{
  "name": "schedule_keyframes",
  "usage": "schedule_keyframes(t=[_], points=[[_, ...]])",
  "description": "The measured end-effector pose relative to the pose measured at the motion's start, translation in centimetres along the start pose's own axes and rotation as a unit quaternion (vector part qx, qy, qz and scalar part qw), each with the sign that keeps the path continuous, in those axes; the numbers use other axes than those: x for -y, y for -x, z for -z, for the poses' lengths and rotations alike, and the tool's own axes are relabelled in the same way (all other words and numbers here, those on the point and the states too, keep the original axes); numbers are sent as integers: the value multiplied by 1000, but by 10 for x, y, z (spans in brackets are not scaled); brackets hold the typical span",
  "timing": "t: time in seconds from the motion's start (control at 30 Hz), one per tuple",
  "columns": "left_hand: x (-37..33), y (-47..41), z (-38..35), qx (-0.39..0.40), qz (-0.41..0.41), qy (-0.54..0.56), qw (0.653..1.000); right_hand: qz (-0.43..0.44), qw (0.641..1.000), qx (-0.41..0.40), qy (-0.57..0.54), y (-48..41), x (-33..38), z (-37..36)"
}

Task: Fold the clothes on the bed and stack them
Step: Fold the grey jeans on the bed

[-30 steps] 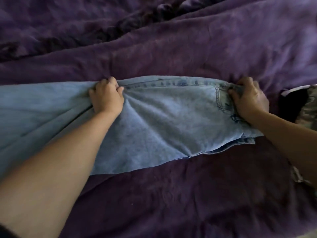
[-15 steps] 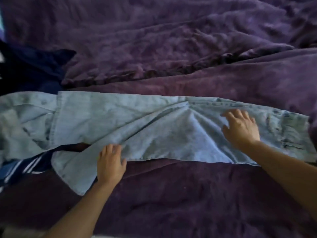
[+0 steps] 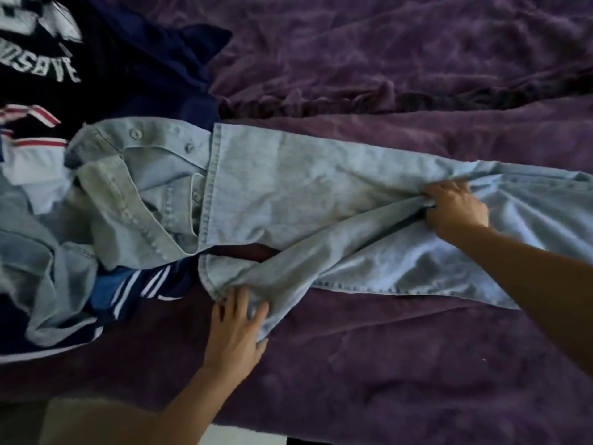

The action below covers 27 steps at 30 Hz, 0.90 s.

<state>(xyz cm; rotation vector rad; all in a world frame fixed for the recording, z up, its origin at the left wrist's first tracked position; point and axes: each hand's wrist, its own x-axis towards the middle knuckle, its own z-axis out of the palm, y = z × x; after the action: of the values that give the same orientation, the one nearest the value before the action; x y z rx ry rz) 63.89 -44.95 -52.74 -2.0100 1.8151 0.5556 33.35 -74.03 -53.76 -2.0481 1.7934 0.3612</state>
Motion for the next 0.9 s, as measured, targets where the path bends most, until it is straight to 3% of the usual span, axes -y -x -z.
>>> schedule_keyframes(t=[0.1, 0.17, 0.27, 0.33, 0.5, 0.63, 0.73, 0.83, 0.9], points=[[19, -15, 19, -79, -58, 72, 993, -45, 998, -37, -13, 3, 7, 10], [35, -31, 51, -143, -60, 197, 968, -42, 998, -52, -22, 0, 11, 25], [65, -65, 132, -233, 54, 379, 894, -39, 997, -64, -35, -12, 18, 45], [87, -96, 180, -271, 99, 420, 860, -50, 995, -74, -51, -23, 23, 53], [125, -189, 194, -158, 192, 446, 860, -98, 985, -112, -88, -39, 36, 50], [118, -206, 175, -182, 245, 422, 854, 44, 984, -166, -51, -7, 57, 20], [105, -198, 167, -167, 239, 457, 840, 149, 983, -111, 8, 13, 81, -17], [92, -192, 156, -110, 212, 460, 855, 115, 992, 4, 55, 4, 96, -50], [87, -194, 156, -105, 217, 494, 836, 100, 993, 22, 64, -4, 99, -62]])
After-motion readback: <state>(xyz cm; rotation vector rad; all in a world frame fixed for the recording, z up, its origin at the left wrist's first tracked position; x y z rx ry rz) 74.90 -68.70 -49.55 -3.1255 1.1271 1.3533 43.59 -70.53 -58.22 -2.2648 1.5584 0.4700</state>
